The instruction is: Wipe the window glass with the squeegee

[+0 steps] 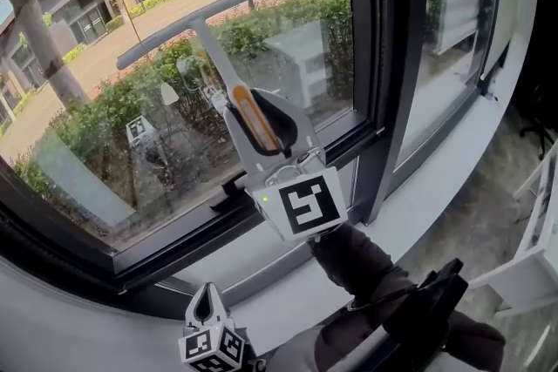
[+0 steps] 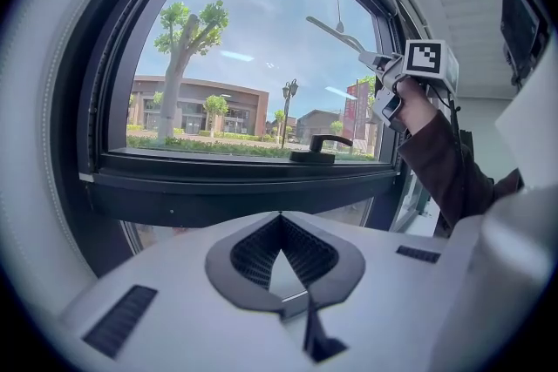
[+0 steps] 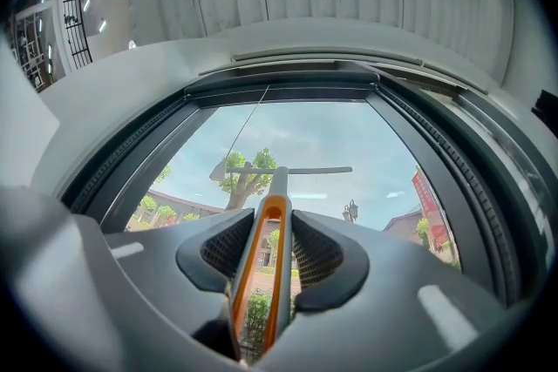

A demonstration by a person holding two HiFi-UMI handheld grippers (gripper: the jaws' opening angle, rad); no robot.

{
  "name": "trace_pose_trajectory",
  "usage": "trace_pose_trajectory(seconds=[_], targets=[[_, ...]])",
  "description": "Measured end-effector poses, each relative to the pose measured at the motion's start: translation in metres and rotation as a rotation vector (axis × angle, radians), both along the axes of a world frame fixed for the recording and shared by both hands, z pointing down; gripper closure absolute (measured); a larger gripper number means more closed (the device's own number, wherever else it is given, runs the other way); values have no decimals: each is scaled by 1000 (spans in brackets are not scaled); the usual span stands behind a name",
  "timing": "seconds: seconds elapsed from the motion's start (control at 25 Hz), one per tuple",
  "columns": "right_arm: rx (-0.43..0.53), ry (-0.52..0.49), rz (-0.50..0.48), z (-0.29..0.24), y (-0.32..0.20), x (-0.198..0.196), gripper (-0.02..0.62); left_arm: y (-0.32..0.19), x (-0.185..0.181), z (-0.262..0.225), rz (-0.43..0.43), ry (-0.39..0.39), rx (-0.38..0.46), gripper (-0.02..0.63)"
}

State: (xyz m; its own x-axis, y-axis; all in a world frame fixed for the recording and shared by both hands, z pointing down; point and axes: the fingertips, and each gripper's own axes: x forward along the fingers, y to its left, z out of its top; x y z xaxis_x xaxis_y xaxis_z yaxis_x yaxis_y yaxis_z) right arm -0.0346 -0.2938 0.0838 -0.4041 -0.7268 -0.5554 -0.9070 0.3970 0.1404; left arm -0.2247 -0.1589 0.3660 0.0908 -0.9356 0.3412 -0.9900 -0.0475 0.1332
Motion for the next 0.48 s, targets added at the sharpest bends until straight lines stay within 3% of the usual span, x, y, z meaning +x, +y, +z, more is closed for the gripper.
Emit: trace_pose_trajectory(seconds=[0.48], targets=[[-22,-22,-34,-1,-2,8,465,-3,19,4,46,-6,0,606]])
